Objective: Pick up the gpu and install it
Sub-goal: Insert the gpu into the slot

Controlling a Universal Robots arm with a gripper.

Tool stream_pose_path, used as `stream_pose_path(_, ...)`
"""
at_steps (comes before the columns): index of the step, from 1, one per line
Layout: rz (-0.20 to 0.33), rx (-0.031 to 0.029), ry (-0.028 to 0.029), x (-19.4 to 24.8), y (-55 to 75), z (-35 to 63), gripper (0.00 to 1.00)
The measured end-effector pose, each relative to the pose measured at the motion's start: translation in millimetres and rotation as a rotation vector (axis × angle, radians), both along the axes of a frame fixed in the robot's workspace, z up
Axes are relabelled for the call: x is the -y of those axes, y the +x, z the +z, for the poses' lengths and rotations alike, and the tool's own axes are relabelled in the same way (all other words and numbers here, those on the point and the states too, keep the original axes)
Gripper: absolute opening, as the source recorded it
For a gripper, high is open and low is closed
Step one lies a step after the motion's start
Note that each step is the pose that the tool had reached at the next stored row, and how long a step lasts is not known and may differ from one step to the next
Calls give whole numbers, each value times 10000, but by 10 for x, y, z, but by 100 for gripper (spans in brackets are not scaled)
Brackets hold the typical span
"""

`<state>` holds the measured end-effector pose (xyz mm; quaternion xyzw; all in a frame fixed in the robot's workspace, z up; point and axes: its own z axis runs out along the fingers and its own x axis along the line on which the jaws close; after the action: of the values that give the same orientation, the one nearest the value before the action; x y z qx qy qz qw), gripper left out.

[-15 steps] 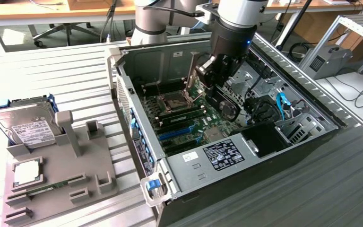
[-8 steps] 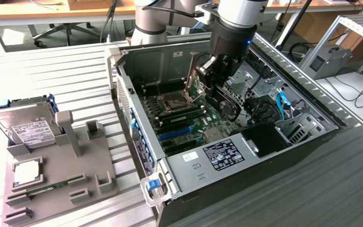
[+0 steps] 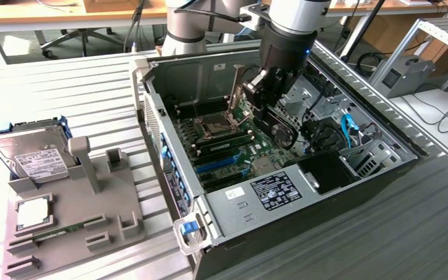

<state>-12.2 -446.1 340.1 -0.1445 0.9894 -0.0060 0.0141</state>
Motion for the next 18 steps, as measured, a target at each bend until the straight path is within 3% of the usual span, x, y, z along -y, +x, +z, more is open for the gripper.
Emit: stream_pose_path(18,659,0,0,0,0,0,29)
